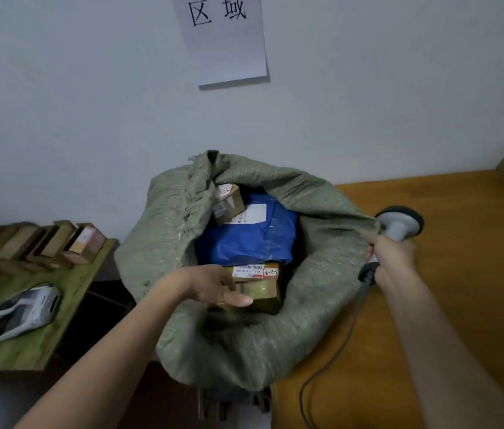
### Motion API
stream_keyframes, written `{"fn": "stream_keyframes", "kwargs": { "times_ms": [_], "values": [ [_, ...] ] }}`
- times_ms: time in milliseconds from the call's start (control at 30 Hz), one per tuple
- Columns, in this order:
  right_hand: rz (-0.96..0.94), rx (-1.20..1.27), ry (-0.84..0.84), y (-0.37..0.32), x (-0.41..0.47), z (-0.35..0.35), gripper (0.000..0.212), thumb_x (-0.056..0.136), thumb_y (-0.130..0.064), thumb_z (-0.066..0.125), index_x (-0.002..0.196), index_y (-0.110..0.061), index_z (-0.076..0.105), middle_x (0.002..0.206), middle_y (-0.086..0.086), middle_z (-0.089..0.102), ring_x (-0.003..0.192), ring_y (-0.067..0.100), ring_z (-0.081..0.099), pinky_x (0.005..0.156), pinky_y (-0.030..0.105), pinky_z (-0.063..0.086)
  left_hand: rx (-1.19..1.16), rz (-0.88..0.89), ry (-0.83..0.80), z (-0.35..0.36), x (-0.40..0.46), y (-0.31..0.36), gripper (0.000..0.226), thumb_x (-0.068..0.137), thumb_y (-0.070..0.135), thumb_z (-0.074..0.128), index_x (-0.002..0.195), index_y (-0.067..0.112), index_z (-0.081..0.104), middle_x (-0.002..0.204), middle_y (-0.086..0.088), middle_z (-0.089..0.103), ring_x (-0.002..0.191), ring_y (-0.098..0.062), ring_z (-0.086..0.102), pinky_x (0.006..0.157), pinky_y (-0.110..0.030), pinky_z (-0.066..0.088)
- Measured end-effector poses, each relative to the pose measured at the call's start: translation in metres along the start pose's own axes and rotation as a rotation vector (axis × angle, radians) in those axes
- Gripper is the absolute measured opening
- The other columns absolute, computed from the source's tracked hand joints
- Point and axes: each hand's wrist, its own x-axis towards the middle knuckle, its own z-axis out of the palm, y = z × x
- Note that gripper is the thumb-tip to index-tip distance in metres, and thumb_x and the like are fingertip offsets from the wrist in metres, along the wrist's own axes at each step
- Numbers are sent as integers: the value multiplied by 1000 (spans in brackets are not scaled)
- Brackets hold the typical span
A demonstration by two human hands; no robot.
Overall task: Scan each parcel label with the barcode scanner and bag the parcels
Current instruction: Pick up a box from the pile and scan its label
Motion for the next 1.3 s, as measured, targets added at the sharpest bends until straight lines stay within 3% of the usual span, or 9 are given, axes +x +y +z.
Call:
{"fn": "stream_keyframes", "kwargs": {
  "times_ms": [100,233,433,767,933,1067,1300],
  "values": [
    [-31,-12,47,-5,-11,-26,40,91,1,58,130,-2,48,69,7,50,51,16,47,43,27,40,24,59,196,6,8,13,60,79,64,65,121,21,61,124,2,57,110,-16,55,93,-29,44],
    [-79,-55,80,-6,-33,-71,29,94,-10,62,121,-2,54,70,7,52,53,16,48,48,28,42,-73,267,268,21,22,59,43,88,48,64,117,16,63,108,2,63,90,-11,57,75,-23,44],
    [-119,-105,109,-21,-58,-154,22,94,-17,65,107,-2,57,72,9,48,58,18,48,53,32,43,-78,417,308,57,51,162,47,90,40,64,126,11,57,118,-6,63,106,-20,60,87,-28,49],
    [-196,-43,180,-69,-41,-310,24,93,-20,66,107,-4,58,74,9,51,59,18,50,53,31,44,77,575,286,104,61,350,46,92,42,62,126,12,57,120,-7,63,109,-22,59,82,-25,43],
    [-263,-122,159,-97,-14,-411,15,94,-22,65,94,-10,56,67,7,49,55,18,49,53,32,43,92,587,302,139,70,468,43,93,39,62,127,12,57,122,-7,62,108,-22,59,85,-30,48],
    [-270,-114,156,-126,6,-488,17,94,-24,65,102,-14,54,68,6,50,54,17,49,52,32,42,99,599,360,169,73,554,44,95,35,59,133,13,52,128,-7,57,113,-24,56,84,-31,46],
    [-373,-124,180,-176,55,-566,15,94,-23,65,99,-16,53,77,6,49,57,14,50,52,28,44,96,552,403,183,91,647,44,96,32,57,136,15,48,134,-8,52,115,-25,54,85,-34,49]
  ]
}}
